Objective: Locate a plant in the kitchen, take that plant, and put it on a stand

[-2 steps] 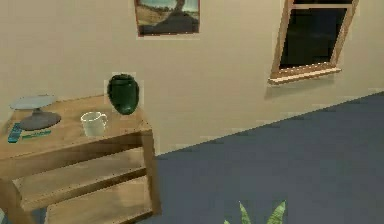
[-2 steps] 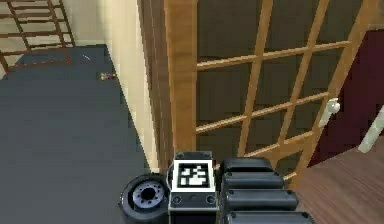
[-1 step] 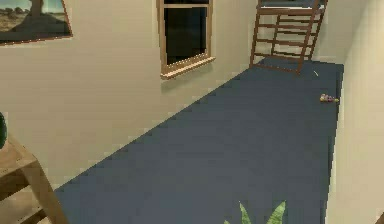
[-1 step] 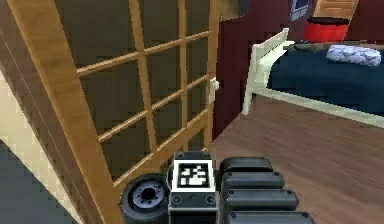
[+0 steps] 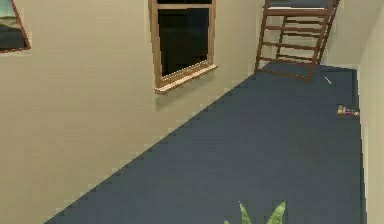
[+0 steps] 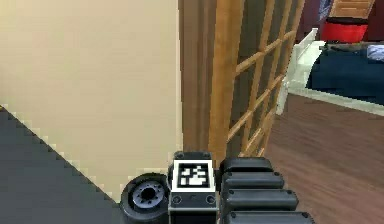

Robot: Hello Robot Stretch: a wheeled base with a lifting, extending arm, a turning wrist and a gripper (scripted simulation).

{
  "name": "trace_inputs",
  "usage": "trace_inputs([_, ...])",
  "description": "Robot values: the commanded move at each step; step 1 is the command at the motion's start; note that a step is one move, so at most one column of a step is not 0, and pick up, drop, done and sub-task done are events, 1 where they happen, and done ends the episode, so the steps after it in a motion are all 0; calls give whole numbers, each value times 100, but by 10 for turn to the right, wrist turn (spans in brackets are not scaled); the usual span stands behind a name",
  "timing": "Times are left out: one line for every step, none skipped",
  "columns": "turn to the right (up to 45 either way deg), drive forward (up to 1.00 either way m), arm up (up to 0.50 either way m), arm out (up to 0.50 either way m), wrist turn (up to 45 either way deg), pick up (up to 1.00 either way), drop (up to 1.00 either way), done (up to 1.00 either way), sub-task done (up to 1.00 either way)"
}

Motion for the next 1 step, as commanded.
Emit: trace_inputs([-450,0,0,0,0,0,0,0,0])
